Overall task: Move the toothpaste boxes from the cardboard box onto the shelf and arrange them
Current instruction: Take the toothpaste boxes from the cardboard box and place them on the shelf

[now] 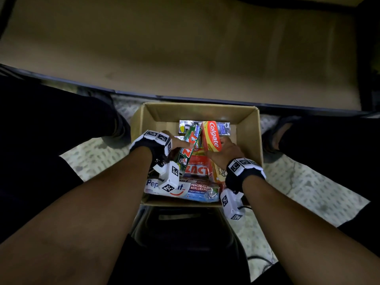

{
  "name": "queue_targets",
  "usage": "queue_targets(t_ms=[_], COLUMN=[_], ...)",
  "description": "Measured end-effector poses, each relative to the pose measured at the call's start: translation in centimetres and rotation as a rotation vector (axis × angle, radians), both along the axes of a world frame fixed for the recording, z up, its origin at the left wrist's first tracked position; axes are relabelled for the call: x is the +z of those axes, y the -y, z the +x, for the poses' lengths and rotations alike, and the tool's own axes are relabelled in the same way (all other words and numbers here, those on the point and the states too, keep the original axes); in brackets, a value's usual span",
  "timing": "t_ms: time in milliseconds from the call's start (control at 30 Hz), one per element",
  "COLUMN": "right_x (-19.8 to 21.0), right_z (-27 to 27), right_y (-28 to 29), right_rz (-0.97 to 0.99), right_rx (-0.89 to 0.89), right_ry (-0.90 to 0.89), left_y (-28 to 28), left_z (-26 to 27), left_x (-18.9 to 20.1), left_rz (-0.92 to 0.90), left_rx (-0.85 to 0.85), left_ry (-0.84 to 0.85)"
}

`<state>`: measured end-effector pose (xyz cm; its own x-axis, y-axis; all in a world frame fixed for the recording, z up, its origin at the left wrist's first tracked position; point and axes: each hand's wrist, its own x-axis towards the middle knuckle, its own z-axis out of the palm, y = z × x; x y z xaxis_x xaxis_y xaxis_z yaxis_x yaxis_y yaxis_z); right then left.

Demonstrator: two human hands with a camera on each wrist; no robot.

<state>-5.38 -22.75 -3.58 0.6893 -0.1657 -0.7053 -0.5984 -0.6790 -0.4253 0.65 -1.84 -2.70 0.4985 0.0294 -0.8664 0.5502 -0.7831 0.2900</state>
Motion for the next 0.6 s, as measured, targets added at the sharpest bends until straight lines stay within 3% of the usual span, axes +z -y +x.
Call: queue_targets(t_ms=[367,600], right_x=[3.8,8.2], right_z=[0.0,-0.3], right_y=[0.5,0.3], right_rz=[-0.019,0.030], right_rx=[-0.006,-0.063], right_ry=[0.097,0.193], left_y=[0.0,1.2], left_z=[-1.6,-3.3], left_x=[1.6,9.6], left_rz=[-0.127,-0.195], left_rx=[0.192,0.153], left_ry=[0.140,0.391])
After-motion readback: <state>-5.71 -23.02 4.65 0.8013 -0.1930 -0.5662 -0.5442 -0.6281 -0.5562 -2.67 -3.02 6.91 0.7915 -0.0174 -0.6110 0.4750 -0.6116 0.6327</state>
